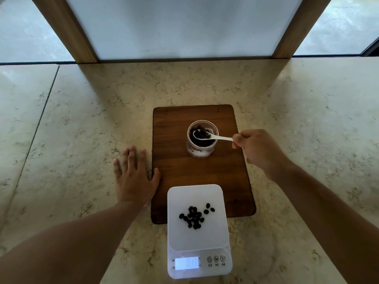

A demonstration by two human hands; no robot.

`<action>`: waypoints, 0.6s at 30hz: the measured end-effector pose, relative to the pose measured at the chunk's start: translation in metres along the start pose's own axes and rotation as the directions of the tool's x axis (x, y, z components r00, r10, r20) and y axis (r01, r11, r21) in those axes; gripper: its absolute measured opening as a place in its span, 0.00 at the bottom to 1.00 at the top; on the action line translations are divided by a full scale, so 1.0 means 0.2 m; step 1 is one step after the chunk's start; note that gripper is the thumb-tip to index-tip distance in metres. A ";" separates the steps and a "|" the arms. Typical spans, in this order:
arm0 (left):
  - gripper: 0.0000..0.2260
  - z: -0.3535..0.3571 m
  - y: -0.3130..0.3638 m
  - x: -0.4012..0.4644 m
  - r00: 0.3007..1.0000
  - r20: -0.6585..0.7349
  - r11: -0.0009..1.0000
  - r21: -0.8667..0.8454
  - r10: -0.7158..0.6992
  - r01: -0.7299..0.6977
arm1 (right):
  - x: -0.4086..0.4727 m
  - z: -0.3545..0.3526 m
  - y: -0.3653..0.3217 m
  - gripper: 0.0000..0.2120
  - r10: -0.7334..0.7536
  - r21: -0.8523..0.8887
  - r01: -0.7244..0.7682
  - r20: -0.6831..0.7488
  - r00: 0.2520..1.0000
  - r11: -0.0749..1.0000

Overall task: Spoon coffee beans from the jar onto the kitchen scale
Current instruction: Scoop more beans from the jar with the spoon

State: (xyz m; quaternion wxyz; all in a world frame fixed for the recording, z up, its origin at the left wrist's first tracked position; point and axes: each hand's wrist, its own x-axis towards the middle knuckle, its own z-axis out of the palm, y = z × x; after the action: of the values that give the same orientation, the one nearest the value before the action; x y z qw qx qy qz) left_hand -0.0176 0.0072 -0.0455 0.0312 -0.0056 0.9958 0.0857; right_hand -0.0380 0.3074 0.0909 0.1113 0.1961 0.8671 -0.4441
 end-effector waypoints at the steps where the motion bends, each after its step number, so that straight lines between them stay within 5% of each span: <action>1: 0.36 0.00 0.00 0.00 1.000 0.000 1.000 -0.002 -0.002 0.002 | -0.02 -0.01 0.01 0.18 -0.005 0.003 0.005 0.014 1.000 1.000; 18: 0.34 0.00 0.00 0.00 1.000 -0.005 1.000 -0.009 -0.021 0.021 | -0.47 0.14 0.39 0.16 -0.040 -0.091 0.059 0.200 0.979 0.994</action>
State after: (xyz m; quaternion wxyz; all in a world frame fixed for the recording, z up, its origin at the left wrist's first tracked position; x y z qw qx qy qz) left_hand -0.0175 0.0077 -0.0457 0.0294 -0.0163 0.9954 0.0897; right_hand 0.0822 0.3030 0.0517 0.1951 0.1238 0.8768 -0.4217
